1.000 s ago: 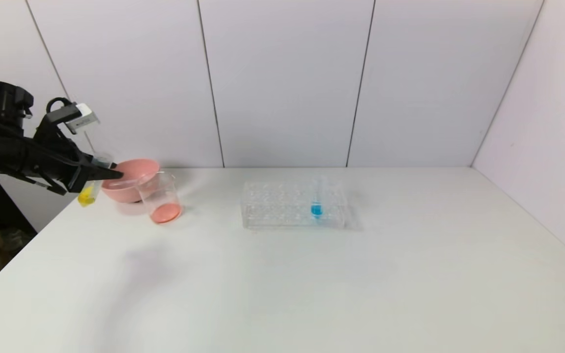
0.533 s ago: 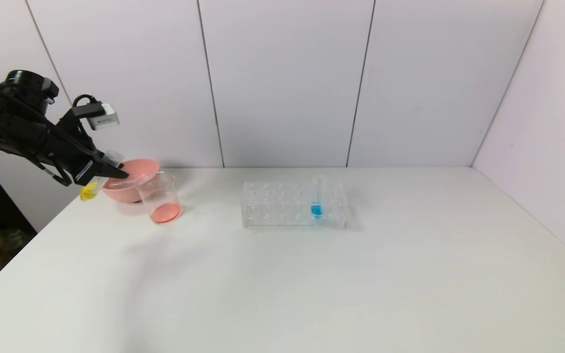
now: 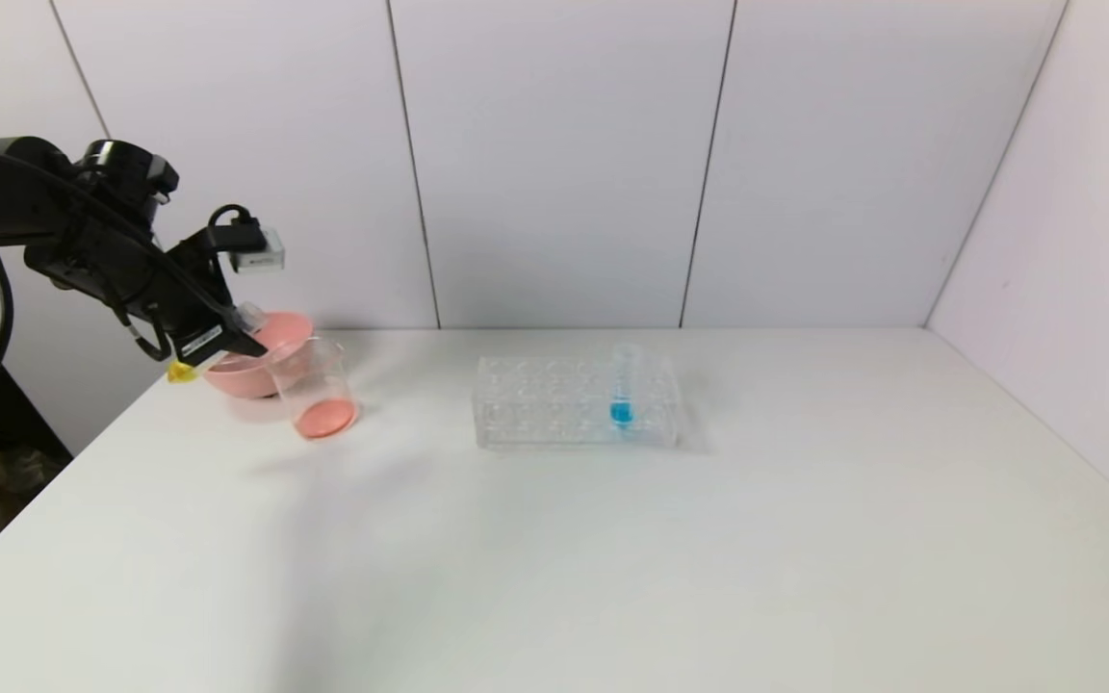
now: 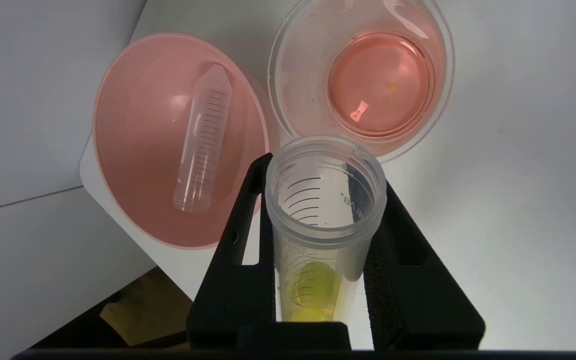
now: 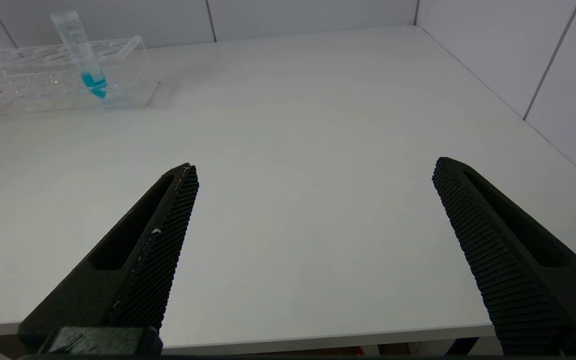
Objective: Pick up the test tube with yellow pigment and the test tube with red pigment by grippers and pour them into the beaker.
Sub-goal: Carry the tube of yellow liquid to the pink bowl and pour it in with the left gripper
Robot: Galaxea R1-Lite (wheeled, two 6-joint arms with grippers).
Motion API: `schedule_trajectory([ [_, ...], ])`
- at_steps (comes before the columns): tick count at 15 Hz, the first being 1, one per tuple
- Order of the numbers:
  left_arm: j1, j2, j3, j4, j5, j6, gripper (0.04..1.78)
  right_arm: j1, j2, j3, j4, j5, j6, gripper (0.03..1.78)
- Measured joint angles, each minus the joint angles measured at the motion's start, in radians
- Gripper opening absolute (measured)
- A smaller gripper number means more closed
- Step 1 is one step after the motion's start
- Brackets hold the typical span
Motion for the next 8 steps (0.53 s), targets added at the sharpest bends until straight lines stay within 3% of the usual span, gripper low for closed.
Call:
schedule_trajectory([
  [8,-0.074,-0.003,-0.001,-0.005,0.21,0.072,0.5,0.0,0.0,0.0,0.0,0.0,0.0,1.71],
])
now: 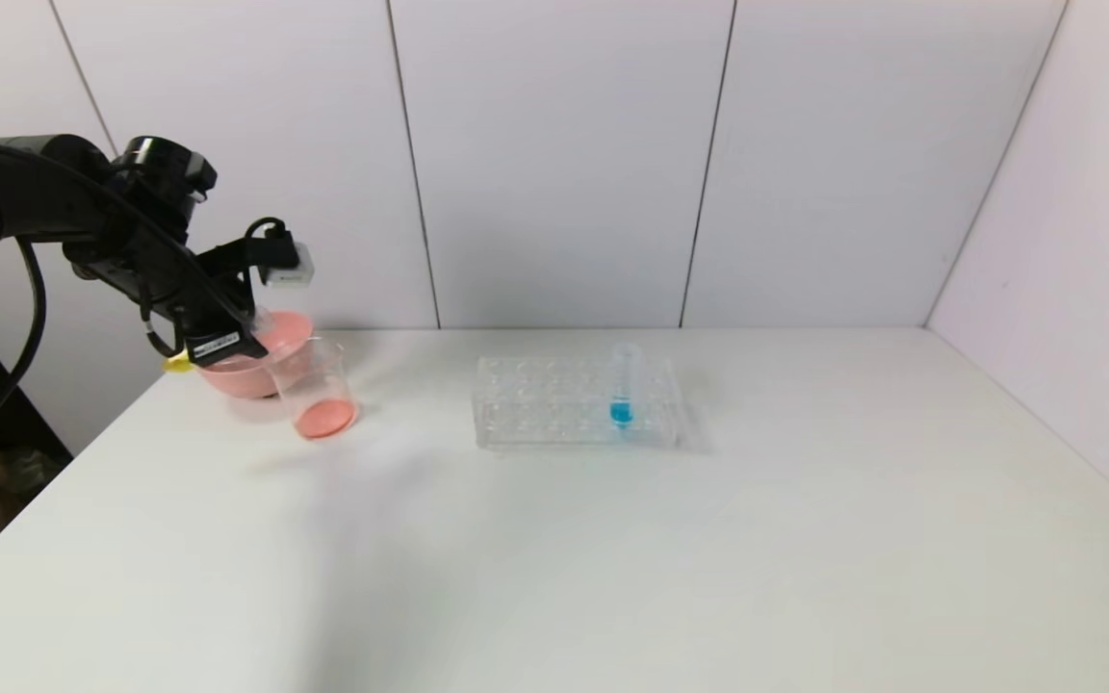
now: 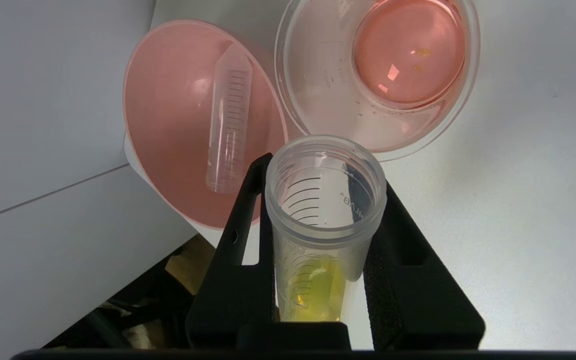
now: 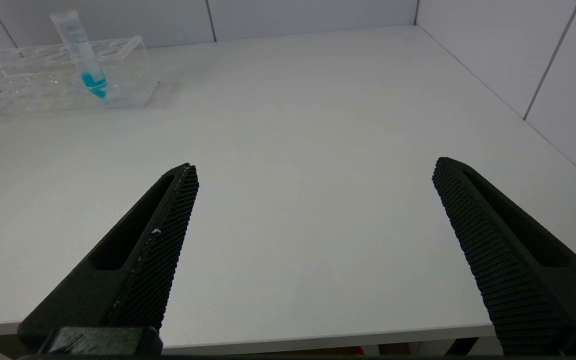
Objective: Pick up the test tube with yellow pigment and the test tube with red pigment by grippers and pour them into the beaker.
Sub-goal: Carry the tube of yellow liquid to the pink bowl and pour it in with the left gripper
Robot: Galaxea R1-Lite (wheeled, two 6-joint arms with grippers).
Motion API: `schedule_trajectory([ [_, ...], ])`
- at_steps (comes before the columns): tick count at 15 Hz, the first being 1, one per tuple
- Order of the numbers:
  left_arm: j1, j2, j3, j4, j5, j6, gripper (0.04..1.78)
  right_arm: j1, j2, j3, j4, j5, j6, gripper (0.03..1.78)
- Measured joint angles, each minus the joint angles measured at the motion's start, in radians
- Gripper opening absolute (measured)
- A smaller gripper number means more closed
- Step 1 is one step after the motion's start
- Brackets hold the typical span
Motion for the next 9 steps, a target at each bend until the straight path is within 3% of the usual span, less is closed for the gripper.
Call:
schedule_trajectory([
  [9,-0.071,0.001,-0.012,0.014,0.24,0.027,0.5,0.0,0.0,0.0,0.0,0.0,0.0,1.71],
])
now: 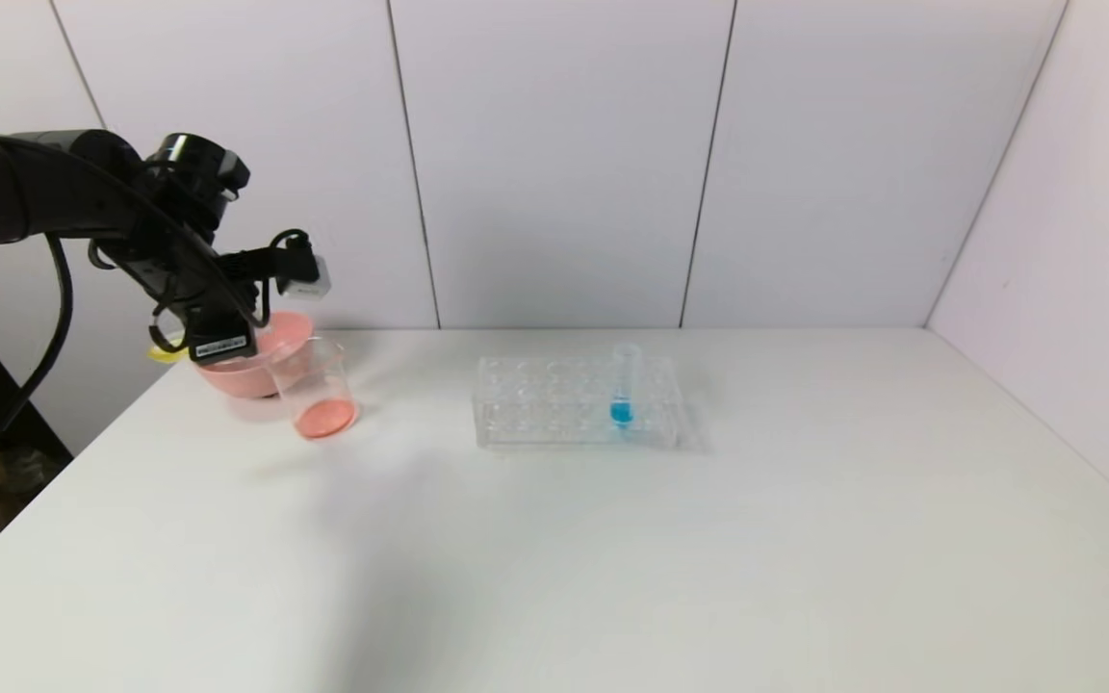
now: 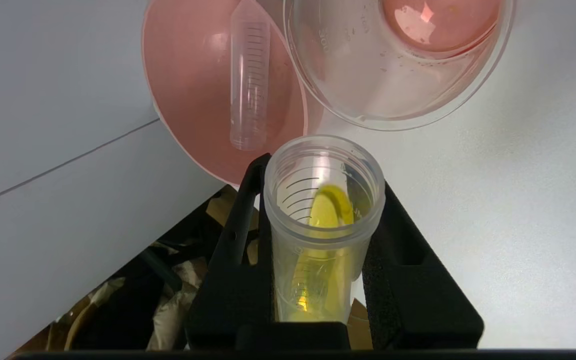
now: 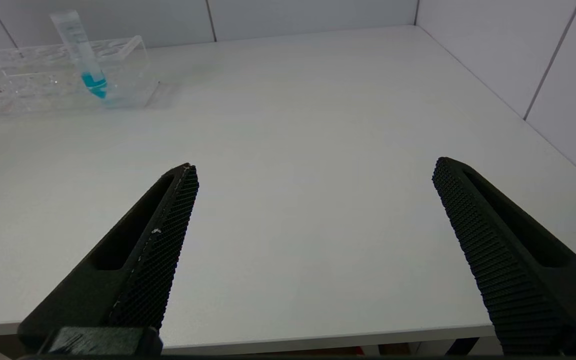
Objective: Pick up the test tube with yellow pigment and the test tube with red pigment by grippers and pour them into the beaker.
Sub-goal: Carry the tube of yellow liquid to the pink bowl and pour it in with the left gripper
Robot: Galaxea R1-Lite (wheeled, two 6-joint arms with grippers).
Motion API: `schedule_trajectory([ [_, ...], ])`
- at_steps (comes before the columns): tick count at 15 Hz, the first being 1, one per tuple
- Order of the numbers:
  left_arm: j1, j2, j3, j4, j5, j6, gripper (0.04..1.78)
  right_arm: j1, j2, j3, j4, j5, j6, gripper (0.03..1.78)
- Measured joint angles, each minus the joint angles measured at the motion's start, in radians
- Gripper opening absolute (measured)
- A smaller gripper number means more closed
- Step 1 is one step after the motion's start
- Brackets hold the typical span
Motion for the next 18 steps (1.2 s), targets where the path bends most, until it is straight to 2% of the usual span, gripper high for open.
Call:
schedule_trajectory([
  [6,-0.034,0.013,-0.001,0.013,0.111,0.0,0.5,0.0,0.0,0.0,0.0,0.0,0.0,1.71],
  [12,-0.075,0.03,-0.004,0.012,0.272,0.0,0.5,0.0,0.0,0.0,0.0,0.0,0.0,1.71],
  [18,-0.099,0.037,-0.004,0.018,0.381,0.003,0.5,0.0,0.0,0.0,0.0,0.0,0.0,1.71],
])
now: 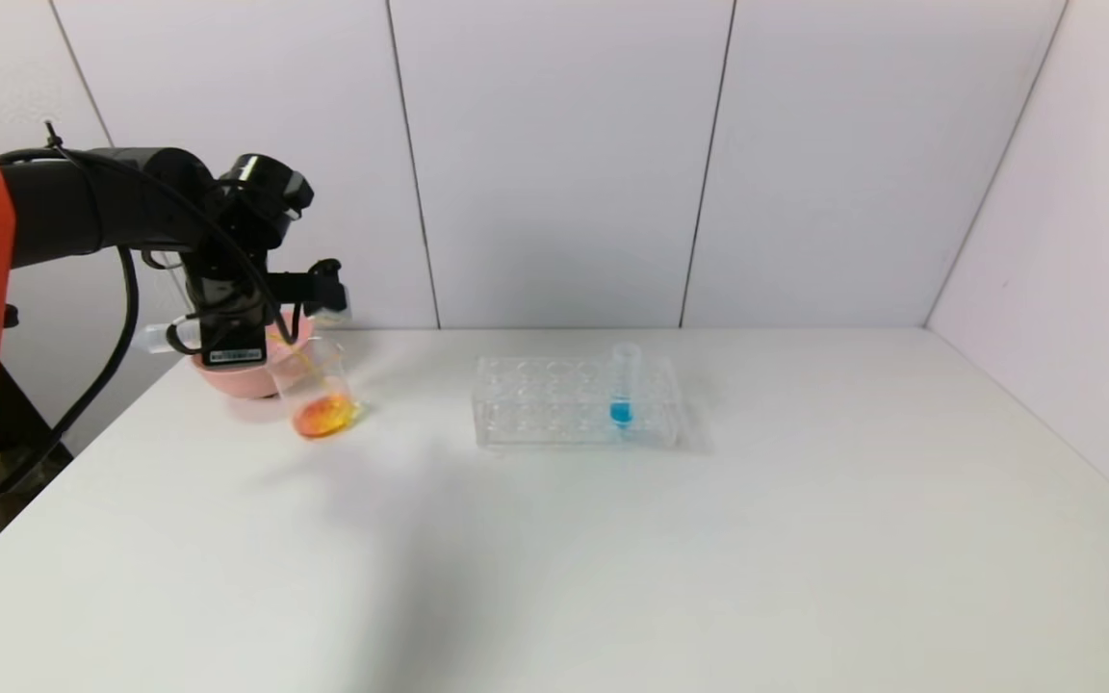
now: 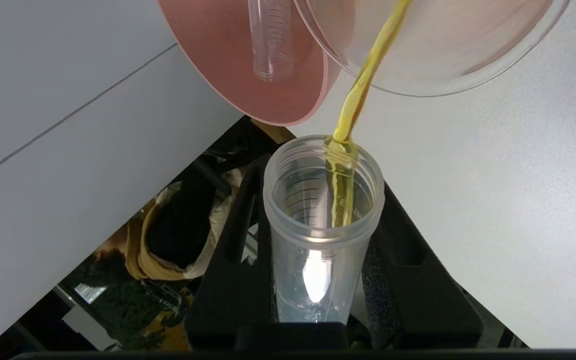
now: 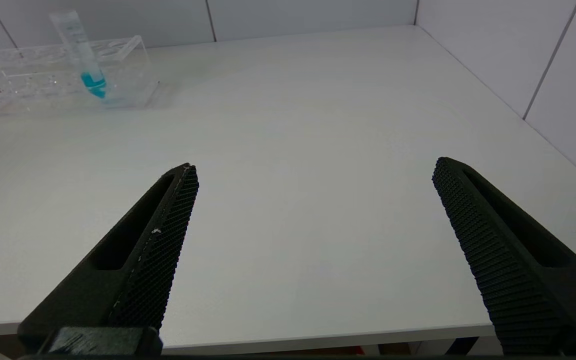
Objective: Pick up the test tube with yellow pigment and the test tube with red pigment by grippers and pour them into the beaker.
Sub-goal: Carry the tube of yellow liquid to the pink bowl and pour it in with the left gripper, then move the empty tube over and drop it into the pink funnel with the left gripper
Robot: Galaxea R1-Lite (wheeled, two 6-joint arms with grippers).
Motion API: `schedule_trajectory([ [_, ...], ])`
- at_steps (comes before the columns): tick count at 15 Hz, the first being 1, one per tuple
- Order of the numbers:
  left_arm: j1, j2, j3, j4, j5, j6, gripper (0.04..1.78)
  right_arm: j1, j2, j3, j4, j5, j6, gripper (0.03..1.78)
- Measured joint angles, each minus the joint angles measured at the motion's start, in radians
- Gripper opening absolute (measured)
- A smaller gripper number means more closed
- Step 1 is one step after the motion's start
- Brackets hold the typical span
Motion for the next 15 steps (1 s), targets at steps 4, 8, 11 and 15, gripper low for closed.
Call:
schedule_trajectory([
  [4,-0.028,-0.003,0.0,0.03,0.075,0.0,0.5,0.0,0.0,0.0,0.0,0.0,0.0,1.71],
  [8,-0.04,-0.005,0.0,0.03,0.117,0.001,0.5,0.0,0.0,0.0,0.0,0.0,0.0,1.71],
  [11,-0.043,-0.009,0.0,0.032,0.128,0.002,0.5,0.0,0.0,0.0,0.0,0.0,0.0,1.71],
  [15,-0.041,-0.039,0.009,0.016,0.099,-0.017,0.5,0.0,0.0,0.0,0.0,0.0,0.0,1.71],
])
